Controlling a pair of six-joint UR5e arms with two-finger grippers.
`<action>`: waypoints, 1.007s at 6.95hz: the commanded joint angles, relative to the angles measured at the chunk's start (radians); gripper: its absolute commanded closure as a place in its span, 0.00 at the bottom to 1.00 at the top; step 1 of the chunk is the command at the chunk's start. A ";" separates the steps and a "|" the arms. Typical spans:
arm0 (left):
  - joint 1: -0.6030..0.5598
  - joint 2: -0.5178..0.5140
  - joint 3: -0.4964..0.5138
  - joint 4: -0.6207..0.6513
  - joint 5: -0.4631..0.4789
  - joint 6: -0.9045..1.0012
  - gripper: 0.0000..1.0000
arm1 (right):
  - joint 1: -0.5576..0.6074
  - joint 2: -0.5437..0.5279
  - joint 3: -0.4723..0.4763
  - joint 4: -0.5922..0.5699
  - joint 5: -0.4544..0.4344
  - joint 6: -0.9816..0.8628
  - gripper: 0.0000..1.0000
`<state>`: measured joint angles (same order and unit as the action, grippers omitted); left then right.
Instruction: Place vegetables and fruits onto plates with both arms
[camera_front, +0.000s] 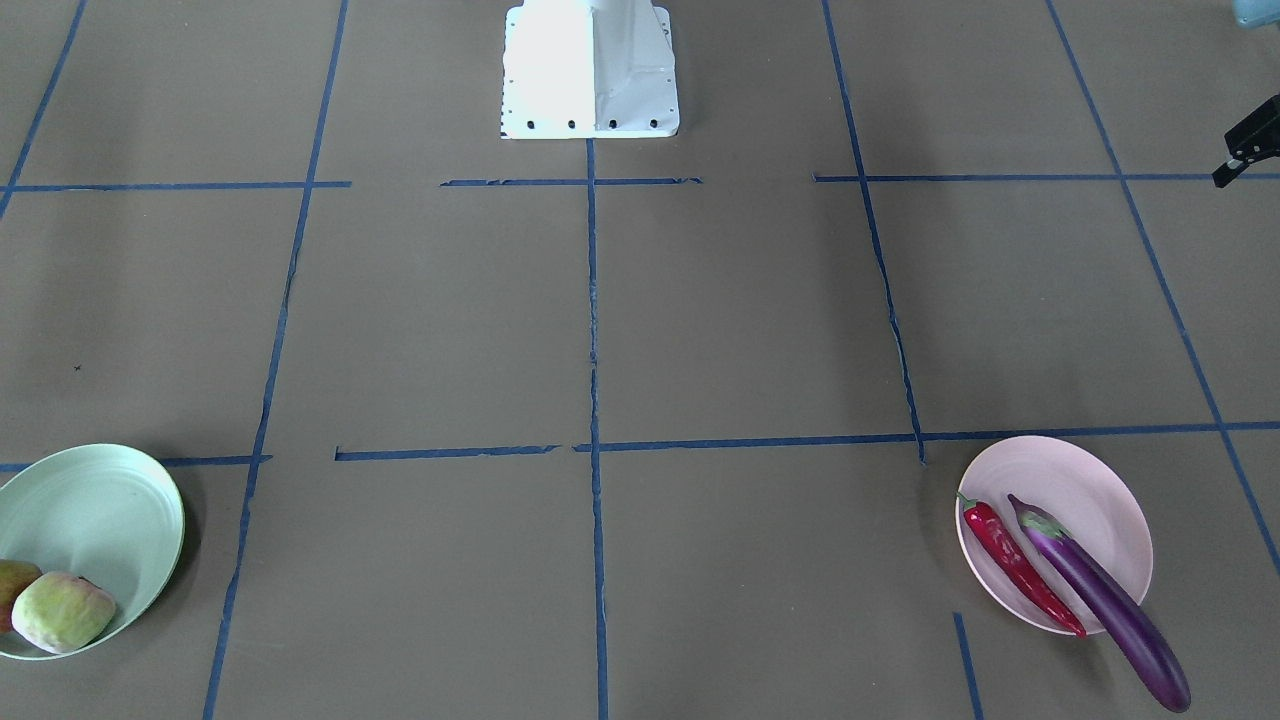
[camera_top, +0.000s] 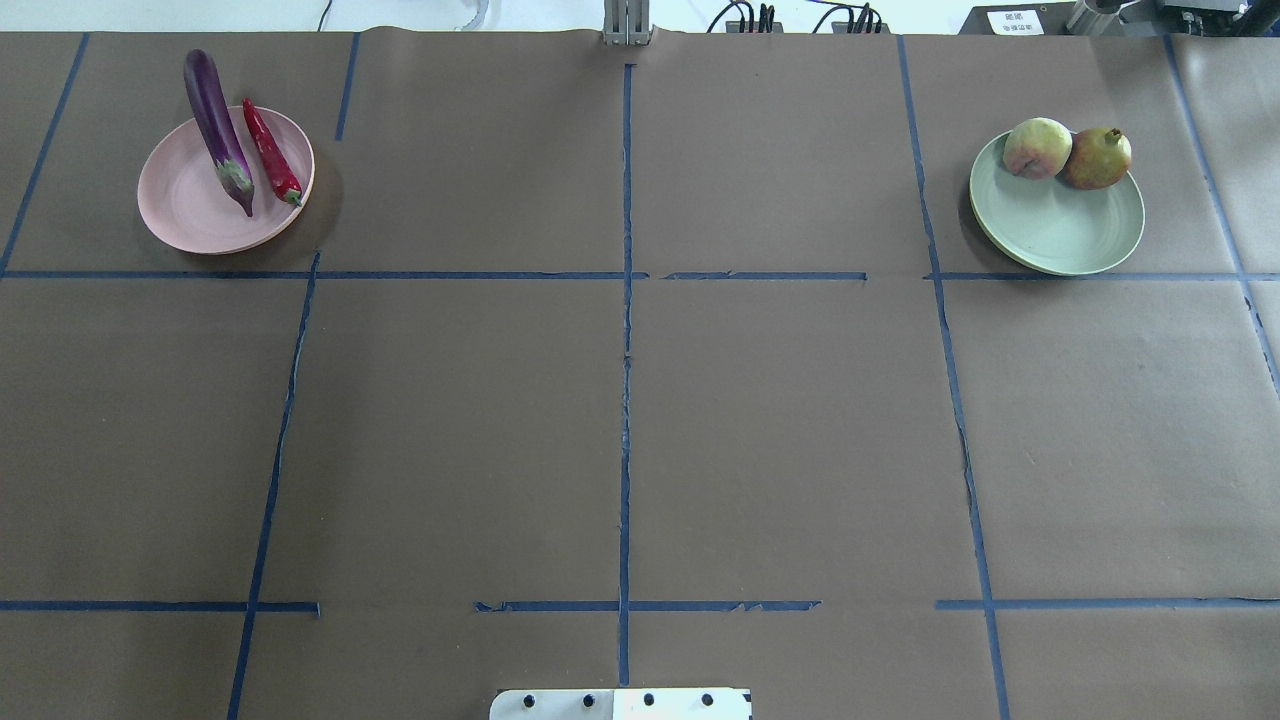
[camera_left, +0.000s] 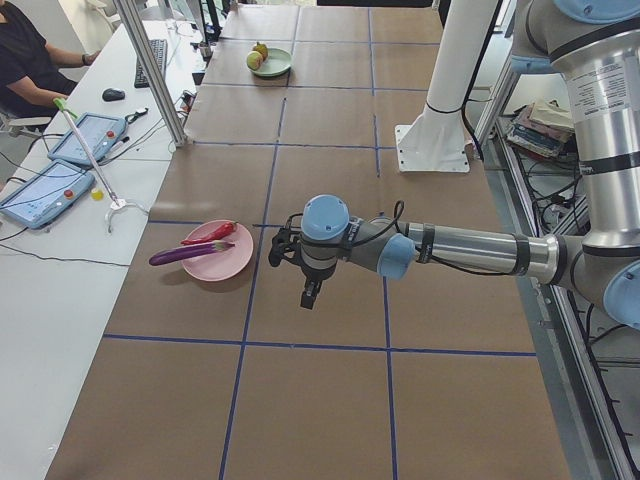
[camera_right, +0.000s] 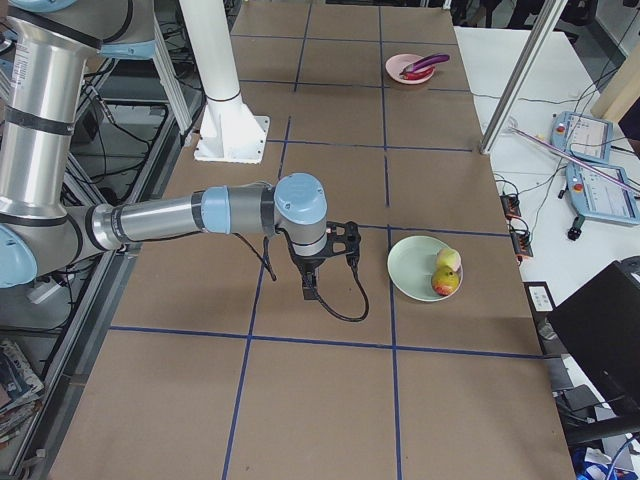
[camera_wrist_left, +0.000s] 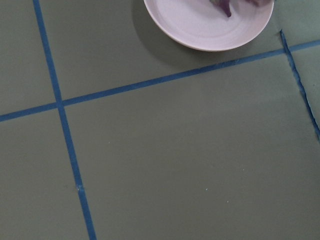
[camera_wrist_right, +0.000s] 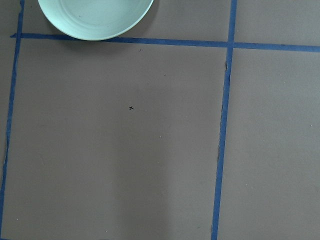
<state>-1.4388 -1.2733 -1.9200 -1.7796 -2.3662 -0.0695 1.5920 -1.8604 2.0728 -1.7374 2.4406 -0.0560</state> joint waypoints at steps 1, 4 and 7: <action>-0.012 0.020 -0.008 0.017 0.047 0.007 0.00 | -0.001 0.000 0.010 0.001 -0.002 -0.002 0.00; -0.014 0.052 -0.054 0.013 0.038 0.007 0.00 | -0.003 -0.002 0.020 -0.001 -0.054 -0.001 0.00; -0.014 0.095 -0.076 0.002 0.032 0.007 0.00 | -0.003 0.004 0.021 -0.001 -0.051 -0.001 0.00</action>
<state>-1.4508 -1.1892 -1.9867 -1.7700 -2.3306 -0.0625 1.5893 -1.8544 2.0931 -1.7369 2.3871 -0.0568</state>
